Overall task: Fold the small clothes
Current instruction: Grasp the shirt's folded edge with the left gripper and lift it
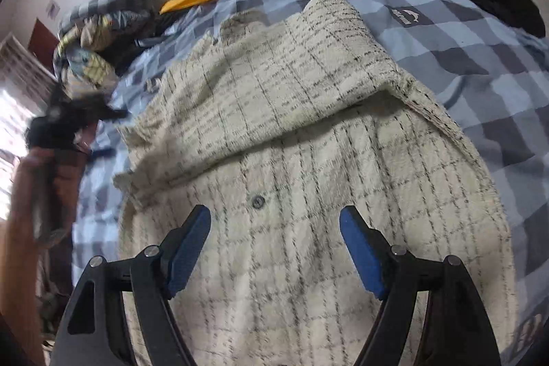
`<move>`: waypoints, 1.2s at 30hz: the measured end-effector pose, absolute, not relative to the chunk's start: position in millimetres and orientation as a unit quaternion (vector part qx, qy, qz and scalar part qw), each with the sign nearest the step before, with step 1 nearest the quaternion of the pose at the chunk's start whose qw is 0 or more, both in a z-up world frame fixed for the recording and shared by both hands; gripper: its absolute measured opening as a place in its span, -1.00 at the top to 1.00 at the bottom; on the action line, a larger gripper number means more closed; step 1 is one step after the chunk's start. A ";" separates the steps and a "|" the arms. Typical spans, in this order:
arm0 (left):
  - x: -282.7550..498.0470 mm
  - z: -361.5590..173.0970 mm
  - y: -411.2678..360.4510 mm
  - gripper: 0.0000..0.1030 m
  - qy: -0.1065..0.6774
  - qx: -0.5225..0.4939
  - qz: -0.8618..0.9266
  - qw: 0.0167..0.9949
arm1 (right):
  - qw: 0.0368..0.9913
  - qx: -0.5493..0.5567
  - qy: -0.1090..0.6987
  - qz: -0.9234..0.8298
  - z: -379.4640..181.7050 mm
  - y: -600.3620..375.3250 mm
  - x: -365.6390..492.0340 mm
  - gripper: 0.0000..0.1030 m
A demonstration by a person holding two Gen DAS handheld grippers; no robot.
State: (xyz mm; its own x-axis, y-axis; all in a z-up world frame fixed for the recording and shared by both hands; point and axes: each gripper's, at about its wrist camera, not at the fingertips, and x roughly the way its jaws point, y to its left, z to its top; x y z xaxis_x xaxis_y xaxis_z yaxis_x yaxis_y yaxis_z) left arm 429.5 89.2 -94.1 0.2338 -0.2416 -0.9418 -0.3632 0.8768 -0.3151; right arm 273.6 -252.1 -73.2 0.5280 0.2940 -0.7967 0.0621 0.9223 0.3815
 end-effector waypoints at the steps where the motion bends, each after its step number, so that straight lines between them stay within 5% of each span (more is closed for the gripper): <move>1: 429.9 -99.4 91.7 0.05 0.622 -0.247 0.052 0.741 | 0.855 0.186 0.479 0.067 -73.8 -253.4 273.3 -0.45; 4: 420.2 -110.7 107.4 0.52 0.617 -0.271 0.079 0.735 | 0.853 0.198 0.478 0.069 -75.2 -258.6 273.1 -0.45; 6: 410.9 -117.8 118.0 0.60 0.622 -0.266 0.098 0.730 | 0.850 0.209 0.479 0.071 -76.3 -260.6 272.5 -0.45; 18: 358.0 -66.8 145.2 0.58 0.578 -0.229 0.049 0.782 | 0.839 0.215 0.490 0.097 -76.0 -252.6 267.8 -0.45; 28: 362.0 -105.6 134.7 0.57 0.631 -0.232 0.019 0.740 | 0.839 0.204 0.494 0.099 -75.6 -244.6 269.0 -0.45; 36: 357.1 -113.4 140.5 0.23 0.632 -0.283 -0.040 0.721 | 0.826 0.221 0.509 0.103 -85.0 -247.1 273.7 -0.45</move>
